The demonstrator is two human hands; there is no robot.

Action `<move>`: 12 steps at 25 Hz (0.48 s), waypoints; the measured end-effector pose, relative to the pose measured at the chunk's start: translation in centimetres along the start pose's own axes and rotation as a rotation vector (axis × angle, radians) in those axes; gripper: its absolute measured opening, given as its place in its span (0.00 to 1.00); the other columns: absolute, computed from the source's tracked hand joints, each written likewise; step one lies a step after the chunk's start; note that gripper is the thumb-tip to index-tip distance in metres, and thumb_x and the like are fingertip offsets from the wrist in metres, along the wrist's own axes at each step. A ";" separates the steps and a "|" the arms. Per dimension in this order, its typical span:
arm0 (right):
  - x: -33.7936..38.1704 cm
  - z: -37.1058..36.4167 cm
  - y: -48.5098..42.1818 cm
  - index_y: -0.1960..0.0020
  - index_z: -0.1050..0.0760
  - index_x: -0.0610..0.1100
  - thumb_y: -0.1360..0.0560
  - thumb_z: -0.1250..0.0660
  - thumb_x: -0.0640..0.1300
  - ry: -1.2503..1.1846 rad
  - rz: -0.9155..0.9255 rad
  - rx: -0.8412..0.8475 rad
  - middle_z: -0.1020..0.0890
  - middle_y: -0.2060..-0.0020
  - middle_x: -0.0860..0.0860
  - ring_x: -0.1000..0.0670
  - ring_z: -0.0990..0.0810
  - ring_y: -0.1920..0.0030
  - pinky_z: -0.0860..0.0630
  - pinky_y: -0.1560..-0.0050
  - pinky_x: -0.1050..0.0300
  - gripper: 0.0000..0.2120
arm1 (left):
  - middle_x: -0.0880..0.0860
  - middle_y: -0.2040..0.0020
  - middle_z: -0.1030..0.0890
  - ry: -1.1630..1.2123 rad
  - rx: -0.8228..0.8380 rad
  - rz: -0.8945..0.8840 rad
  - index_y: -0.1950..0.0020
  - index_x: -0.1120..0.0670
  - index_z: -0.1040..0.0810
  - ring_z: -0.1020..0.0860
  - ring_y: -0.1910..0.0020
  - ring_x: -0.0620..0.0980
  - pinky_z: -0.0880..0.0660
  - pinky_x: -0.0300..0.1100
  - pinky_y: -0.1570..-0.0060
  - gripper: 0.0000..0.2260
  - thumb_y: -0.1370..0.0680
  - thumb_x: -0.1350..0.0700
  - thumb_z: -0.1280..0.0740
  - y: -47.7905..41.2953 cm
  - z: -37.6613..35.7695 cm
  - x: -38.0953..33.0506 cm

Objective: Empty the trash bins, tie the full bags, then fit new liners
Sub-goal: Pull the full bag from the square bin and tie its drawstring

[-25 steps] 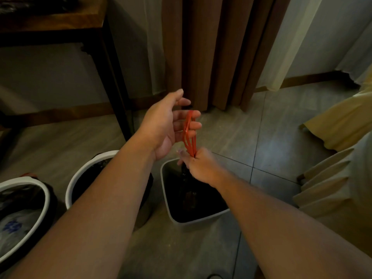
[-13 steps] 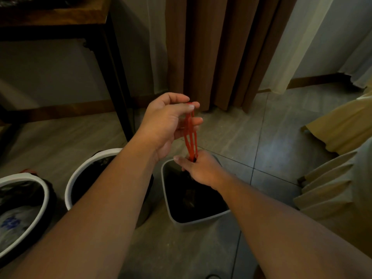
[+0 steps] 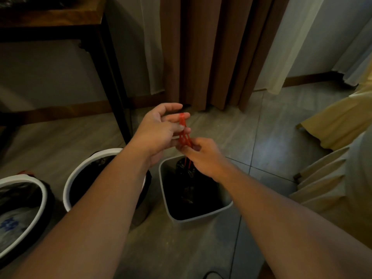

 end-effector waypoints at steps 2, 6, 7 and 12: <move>0.3 0.4 0.5 0.53 0.14 0.55 0.23 0.26 0.59 0.081 0.012 0.017 0.14 0.63 0.56 0.58 0.17 0.65 0.24 0.62 0.60 0.08 | 0.47 0.46 0.12 -0.005 -0.019 0.002 0.34 0.48 0.21 0.12 0.48 0.52 0.16 0.46 0.55 0.21 0.19 0.71 0.34 0.1 0.5 0.6; 0.4 1.4 1.2 0.56 0.14 0.50 0.18 0.30 0.52 0.206 0.072 -0.050 0.18 0.70 0.58 0.61 0.23 0.70 0.29 0.68 0.65 0.11 | 0.50 0.47 0.11 0.026 -0.056 -0.001 0.35 0.53 0.20 0.12 0.49 0.52 0.15 0.45 0.51 0.18 0.20 0.70 0.31 0.4 1.7 2.0; 0.4 1.7 1.3 0.56 0.14 0.48 0.17 0.31 0.50 0.226 0.087 -0.087 0.19 0.71 0.59 0.61 0.24 0.71 0.30 0.69 0.67 0.12 | 0.52 0.47 0.11 0.029 -0.059 0.010 0.37 0.54 0.20 0.12 0.49 0.52 0.15 0.45 0.51 0.16 0.20 0.70 0.30 0.5 2.0 2.3; -0.2 3.2 1.7 0.59 0.17 0.44 0.17 0.31 0.46 0.060 0.043 -0.212 0.14 0.63 0.44 0.50 0.17 0.64 0.20 0.59 0.47 0.14 | 0.58 0.54 0.11 -0.202 -0.139 0.043 0.48 0.57 0.14 0.11 0.54 0.53 0.15 0.45 0.53 0.02 0.19 0.60 0.27 0.5 4.6 3.5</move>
Point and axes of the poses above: each hand's wrist, its own y-axis away from the middle knuckle, its own z-axis out of the back of the hand, x = y × z, the point moved 3 cm from there along -y, towards the middle knuckle
